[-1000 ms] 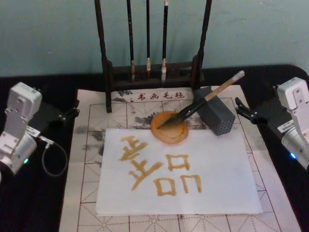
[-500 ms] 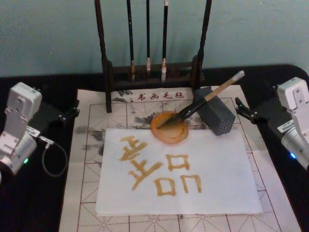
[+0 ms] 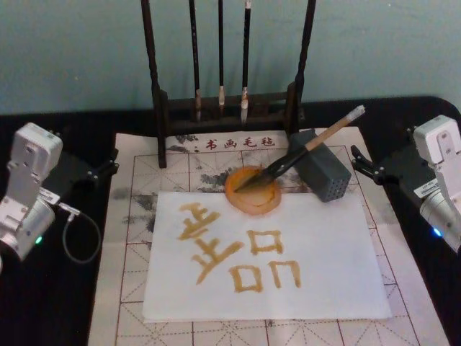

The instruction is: Pick up the brush from the inkstone, write on the paper, then place the brush back to its original position.

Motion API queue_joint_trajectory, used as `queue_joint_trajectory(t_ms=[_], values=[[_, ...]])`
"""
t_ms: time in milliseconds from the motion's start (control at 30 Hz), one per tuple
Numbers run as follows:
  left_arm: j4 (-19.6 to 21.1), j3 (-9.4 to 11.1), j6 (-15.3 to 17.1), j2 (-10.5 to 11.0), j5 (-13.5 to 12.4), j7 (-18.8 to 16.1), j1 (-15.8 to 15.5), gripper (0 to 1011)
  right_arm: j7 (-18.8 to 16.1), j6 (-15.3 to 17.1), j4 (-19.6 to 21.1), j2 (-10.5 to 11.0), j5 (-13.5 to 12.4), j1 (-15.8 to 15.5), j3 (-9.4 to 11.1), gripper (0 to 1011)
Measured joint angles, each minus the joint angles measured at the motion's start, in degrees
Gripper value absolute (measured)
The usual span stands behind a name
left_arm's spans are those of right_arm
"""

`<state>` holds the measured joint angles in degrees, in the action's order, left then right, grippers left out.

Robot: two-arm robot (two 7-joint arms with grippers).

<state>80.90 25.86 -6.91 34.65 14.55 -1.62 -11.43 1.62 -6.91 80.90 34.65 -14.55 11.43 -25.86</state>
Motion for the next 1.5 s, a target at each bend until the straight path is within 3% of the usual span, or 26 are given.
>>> queue_joint_trajectory(t_ms=[333,500,633,833,933,967,1133,1167,1300,1400,1500], values=[[0.0,0.0,0.0,0.0,0.0,0.0,0.0,1001,-0.02,-0.02,0.02,-0.01,0.02,-0.05,0.06,1000],[0.0,0.0,0.0,0.0,0.0,0.0,0.0,1001,-0.74,-0.08,0.71,-0.24,-0.11,-0.98,1.31,1000],[0.0,0.0,0.0,0.0,0.0,0.0,0.0,1001,-2.26,0.64,1.83,-0.46,-2.2,-2.06,2.66,1000],[0.0,0.0,0.0,0.0,0.0,0.0,0.0,1001,-6.17,3.84,3.91,-1.11,-8.6,-3.78,5.49,1000],[0.0,0.0,0.0,0.0,0.0,0.0,0.0,1001,-8.91,7.5,4.92,-2.18,-14.26,-4.55,7.71,1000],[0.0,0.0,0.0,0.0,0.0,0.0,0.0,1001,-8.91,7.5,4.92,-2.18,-14.26,-4.55,7.71,1000],[0.0,0.0,0.0,0.0,0.0,0.0,0.0,1001,-12.24,15.22,5.86,-5.04,-24.11,-5.12,11.81,1000],[0.0,0.0,0.0,0.0,0.0,0.0,0.0,1001,-12.24,15.22,5.86,-5.04,-24.11,-5.12,11.81,1000],[0.0,0.0,0.0,0.0,0.0,0.0,0.0,1001,-12.74,19.46,6.03,-7.14,-29.24,-5.13,13.95,1000],[0.0,0.0,0.0,0.0,0.0,0.0,0.0,1001,-12.09,22.87,5.95,-9.22,-34.7,-4.84,15.65,1000],[0.0,0.0,0.0,0.0,0.0,0.0,0.0,1001,-10.71,24.98,5.72,-10.87,-38.38,-4.42,16.75,1000]])
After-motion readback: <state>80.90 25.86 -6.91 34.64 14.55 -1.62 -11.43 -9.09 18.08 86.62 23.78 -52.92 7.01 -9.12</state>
